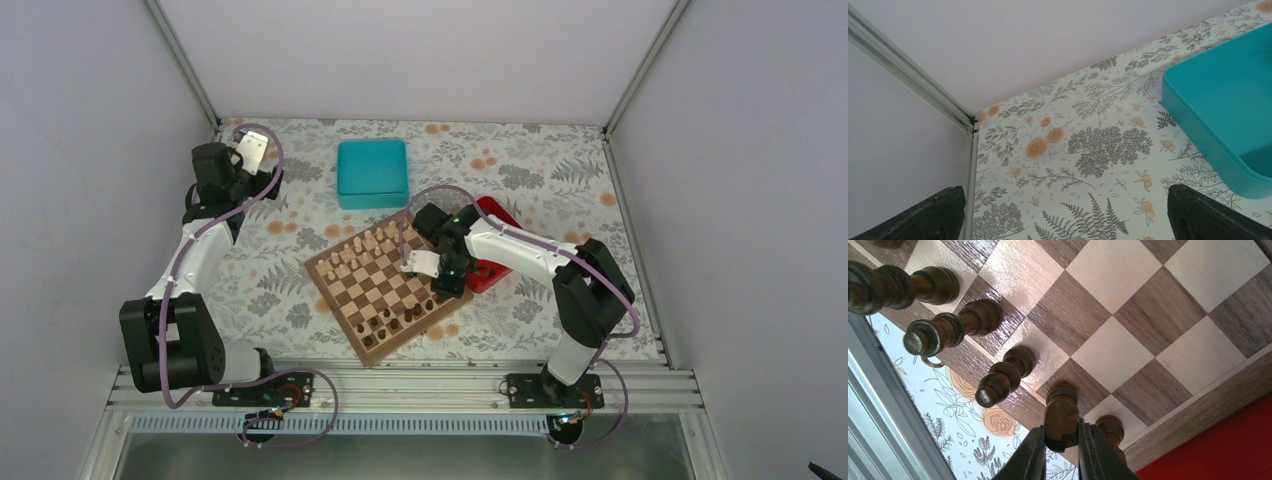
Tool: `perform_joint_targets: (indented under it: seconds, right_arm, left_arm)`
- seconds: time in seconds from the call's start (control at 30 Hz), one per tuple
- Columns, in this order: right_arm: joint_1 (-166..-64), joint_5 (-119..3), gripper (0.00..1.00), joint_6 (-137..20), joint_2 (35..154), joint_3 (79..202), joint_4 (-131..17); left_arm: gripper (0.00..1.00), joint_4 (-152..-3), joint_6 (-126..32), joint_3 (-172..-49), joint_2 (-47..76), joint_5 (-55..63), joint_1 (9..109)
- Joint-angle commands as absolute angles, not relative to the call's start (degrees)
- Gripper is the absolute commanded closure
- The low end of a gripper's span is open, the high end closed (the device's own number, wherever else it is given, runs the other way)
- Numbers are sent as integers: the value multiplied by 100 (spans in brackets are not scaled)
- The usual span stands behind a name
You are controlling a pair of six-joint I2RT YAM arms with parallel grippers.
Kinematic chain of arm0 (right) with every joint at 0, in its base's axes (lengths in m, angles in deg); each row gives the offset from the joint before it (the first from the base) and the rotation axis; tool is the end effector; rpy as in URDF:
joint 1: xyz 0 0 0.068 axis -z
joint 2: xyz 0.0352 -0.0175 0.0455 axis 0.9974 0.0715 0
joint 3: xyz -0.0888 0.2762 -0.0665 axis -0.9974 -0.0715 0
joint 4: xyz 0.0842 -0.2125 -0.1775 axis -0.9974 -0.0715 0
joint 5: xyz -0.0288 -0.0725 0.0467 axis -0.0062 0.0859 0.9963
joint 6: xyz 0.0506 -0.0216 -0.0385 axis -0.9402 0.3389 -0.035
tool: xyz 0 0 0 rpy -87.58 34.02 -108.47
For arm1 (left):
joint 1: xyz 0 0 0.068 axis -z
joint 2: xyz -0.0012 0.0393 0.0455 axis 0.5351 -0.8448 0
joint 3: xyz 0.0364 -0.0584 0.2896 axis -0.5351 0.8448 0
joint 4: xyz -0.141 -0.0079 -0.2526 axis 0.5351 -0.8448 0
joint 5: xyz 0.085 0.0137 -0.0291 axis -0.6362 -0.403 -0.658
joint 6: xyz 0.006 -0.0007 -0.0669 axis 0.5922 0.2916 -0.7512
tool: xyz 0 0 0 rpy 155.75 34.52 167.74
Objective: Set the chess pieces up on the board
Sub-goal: Place the chess piece on the chessboard.
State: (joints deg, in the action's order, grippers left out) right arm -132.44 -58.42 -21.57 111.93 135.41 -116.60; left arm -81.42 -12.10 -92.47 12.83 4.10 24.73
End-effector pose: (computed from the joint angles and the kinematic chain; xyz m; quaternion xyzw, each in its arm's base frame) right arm 0.2275 0.2503 0.1968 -0.6179 0.7833 0.0677 0.0061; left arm 0.3445 0.0383 0.2898 0.1529 0.8280 0.0855 0.5326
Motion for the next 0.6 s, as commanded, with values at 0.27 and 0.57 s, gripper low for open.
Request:
perform_joint_targets:
  seconds: [0.27,0.57]
  right_arm:
    - [-13308,-5935,76,-2226,11201,13488,-11532]
    - [-13026,-6137,54,-2259,10387,13921,-11812]
  left_arm:
    - [0,-8052,-1219,-9240,1361,419,2462]
    - [0,-8050,-1217,-9238,1379,415,2463]
